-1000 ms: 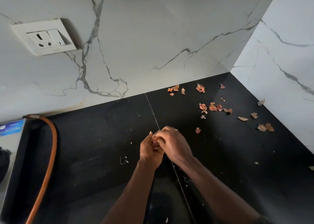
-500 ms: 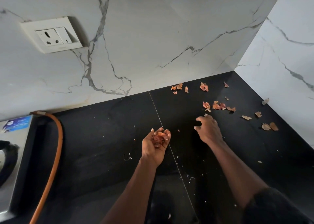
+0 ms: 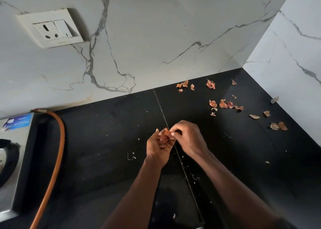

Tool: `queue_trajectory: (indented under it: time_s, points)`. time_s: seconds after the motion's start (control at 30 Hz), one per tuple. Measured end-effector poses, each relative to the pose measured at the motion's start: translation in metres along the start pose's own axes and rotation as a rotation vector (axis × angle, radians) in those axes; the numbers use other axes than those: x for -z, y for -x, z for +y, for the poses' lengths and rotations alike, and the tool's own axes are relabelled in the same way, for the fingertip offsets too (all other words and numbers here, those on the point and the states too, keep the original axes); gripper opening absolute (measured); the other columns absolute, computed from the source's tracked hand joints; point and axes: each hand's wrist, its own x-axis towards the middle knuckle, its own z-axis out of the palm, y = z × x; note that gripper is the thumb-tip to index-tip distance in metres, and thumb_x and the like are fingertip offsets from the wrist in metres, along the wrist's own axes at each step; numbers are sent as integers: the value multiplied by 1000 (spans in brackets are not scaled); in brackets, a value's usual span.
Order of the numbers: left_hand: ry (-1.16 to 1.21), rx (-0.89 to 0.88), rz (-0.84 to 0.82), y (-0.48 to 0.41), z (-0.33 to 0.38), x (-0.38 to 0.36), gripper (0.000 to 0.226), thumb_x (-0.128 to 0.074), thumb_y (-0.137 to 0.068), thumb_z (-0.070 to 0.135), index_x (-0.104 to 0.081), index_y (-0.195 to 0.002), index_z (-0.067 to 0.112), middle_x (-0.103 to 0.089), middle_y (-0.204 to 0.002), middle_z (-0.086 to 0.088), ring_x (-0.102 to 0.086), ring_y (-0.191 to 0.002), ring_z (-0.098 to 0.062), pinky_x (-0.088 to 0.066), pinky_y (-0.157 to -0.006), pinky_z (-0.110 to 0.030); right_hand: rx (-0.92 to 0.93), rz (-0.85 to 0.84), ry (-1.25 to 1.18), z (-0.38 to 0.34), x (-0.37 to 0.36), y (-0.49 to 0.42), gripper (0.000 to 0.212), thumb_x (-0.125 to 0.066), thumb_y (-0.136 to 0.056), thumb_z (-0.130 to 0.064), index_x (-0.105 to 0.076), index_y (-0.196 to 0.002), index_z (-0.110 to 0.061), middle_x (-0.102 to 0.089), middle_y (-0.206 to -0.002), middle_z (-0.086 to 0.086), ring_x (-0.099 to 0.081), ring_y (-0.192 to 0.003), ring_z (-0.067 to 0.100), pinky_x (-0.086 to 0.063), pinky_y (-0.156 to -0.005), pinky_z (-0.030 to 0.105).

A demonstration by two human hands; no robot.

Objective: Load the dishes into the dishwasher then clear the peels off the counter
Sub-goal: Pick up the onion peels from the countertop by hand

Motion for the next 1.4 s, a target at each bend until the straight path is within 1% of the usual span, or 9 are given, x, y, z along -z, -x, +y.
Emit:
queue_trajectory:
  time_s: [0.17,0.4,0.53,0.7,0.9,1.03,1.17,1.3,1.4]
  points:
    - [-70,-9,-13,5,-1,-2,36,-42,-106,29,-65,-106,1,-69,-93,-13,-69,-83,-22,-55,-78,-32,43,-62,-5,-23,-2,0,24,-71,-92,-20,-70,-116,-20,-69,-108,-7,-66,-92,5,-58,-82,26]
    - [72,14,-24,2,-4,-13,37,-49,-104,26,-61,-118,-6,-63,-119,-27,-65,-111,-36,-62,-78,-40,-167,160,116,70,49,-59,20,-68,-92,-8,-71,-111,-13,-70,-112,2,-67,-101,15,-53,-87,28]
    - [52,28,-21,1,-7,-13,39,-52,-103,27,-61,-122,-6,-63,-124,-28,-65,-112,-36,-62,-80,-40,-312,14,365,135,65,-62,34,-65,-93,-4,-62,-127,-7,-59,-120,13,-61,-105,25,-54,-91,38]
    - [52,33,-13,-1,-8,-12,38,-52,-103,27,-62,-120,-5,-63,-124,-28,-67,-108,-36,-62,-79,-40,-231,-95,431,151,61,-56,39,-62,-92,-3,-61,-131,-10,-58,-127,10,-58,-113,25,-51,-94,38]
    - [52,37,13,-3,-8,-9,43,-55,-102,28,-58,-128,-7,-62,-128,-29,-67,-109,-36,-62,-79,-40,-260,-75,425,132,48,-47,10,-63,-92,-8,-64,-92,-18,-60,-96,1,-57,-80,14,-55,-74,34]
    - [56,32,26,-4,-6,-8,44,-55,-102,28,-57,-129,-7,-62,-128,-29,-67,-110,-36,-61,-78,-40,-273,-73,313,121,34,-41,11,-66,-92,-12,-69,-100,-20,-65,-102,0,-63,-87,13,-58,-81,35]
    - [43,22,27,-2,-5,-9,41,-54,-102,28,-59,-122,-8,-65,-122,-27,-67,-109,-36,-61,-79,-41,-211,-28,102,84,19,-31,15,-72,-89,-8,-72,-99,-19,-70,-104,-4,-65,-92,5,-54,-83,21]
    - [-13,-2,14,-3,-6,-8,37,-46,-105,28,-65,-103,-4,-67,-103,-21,-69,-95,-29,-57,-81,-38,-30,-10,-68,21,8,-14,13,-74,-86,-6,-75,-93,-17,-71,-94,-6,-65,-84,3,-56,-78,23]
    - [-79,6,26,-2,-8,-8,35,-44,-106,29,-68,-101,4,-69,-92,-12,-68,-79,-20,-55,-72,-31,71,-94,-17,-12,-1,-4,9,-69,-91,-11,-75,-95,-18,-68,-96,-6,-65,-84,5,-57,-76,26]
